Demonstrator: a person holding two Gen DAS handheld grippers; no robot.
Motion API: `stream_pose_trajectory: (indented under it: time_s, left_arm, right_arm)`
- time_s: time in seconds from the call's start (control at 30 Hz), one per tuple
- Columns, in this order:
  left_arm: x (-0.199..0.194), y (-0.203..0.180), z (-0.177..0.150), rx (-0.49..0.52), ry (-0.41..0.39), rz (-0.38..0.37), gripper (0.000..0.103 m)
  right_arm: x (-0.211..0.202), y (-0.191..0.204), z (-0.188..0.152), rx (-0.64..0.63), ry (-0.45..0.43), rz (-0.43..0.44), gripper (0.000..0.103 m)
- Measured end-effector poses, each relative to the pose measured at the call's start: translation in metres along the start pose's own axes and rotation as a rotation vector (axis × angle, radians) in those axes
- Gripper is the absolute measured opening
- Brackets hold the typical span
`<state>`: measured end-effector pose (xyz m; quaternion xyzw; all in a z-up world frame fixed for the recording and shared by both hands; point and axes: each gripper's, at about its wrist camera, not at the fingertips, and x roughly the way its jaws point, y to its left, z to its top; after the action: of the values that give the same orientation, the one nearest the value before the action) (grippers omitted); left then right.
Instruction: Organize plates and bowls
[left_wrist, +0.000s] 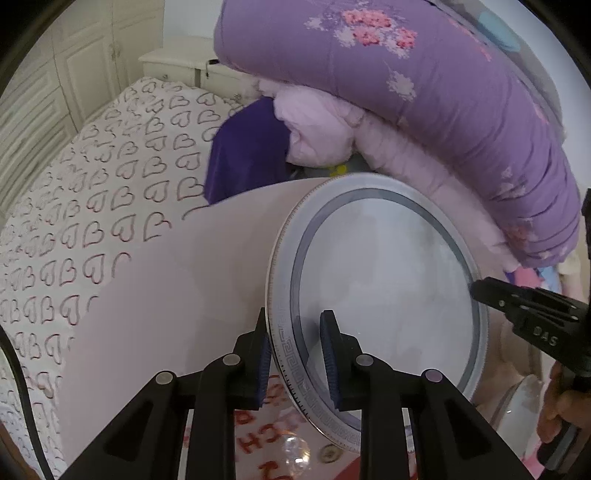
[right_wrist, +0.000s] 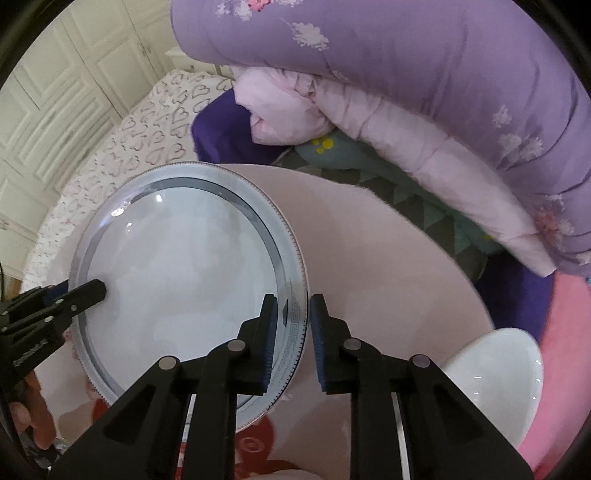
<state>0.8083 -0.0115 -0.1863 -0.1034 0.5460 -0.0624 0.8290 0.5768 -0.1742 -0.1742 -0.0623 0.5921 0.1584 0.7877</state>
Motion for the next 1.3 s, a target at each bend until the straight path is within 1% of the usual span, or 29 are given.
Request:
stream_pose_trajectory:
  time_s: [0.07, 0.13, 0.17, 0.2, 0.3, 0.4, 0.47, 0.63, 0.93, 1.1, 1.3]
  left_arm:
    - [0.000, 0.003, -0.001, -0.001, 0.013, -0.010, 0.021]
    - [0.001, 0.006, -0.002, -0.007, 0.026, -0.012, 0.021]
    - [0.002, 0.007, -0.002, -0.009, 0.030, -0.011, 0.022]
    - [0.001, 0.008, -0.002, -0.011, 0.027, -0.015, 0.022]
    - [0.001, 0.007, -0.001, -0.005, 0.022, -0.007, 0.022]
    - [0.001, 0.006, 0.000, -0.003, 0.018, 0.007, 0.022]
    - [0.001, 0.008, -0.001, -0.012, 0.012, 0.013, 0.022]
    - [-0.008, 0.018, -0.006, -0.035, -0.008, 0.008, 0.022]
    - [-0.054, 0.034, -0.022, -0.035, -0.056, 0.007, 0.022]
    - [-0.087, 0.045, -0.041, -0.040, -0.057, -0.012, 0.022]
    - [-0.133, 0.054, -0.072, -0.022, -0.074, -0.023, 0.022]
  right_arm:
    - [0.002, 0.006, 0.000, -0.017, 0.006, -0.011, 0.018]
    - [0.004, 0.007, 0.002, -0.004, 0.016, -0.003, 0.018]
    - [0.007, 0.007, 0.002, 0.008, 0.028, 0.011, 0.018]
    - [0.010, 0.006, 0.002, 0.018, 0.032, 0.026, 0.020]
    - [0.014, -0.001, 0.002, 0.063, 0.037, 0.075, 0.021]
    - [0.013, -0.002, -0.002, 0.070, 0.021, 0.105, 0.021]
    - [0.011, -0.001, -0.008, 0.076, 0.011, 0.142, 0.021]
    - [0.003, 0.006, -0.016, 0.083, -0.025, 0.190, 0.019]
    - [-0.022, 0.026, -0.024, 0.075, -0.074, 0.233, 0.019]
    - [-0.040, 0.036, -0.040, 0.088, -0.093, 0.250, 0.019]
    - [-0.071, 0.053, -0.066, 0.078, -0.127, 0.240, 0.019]
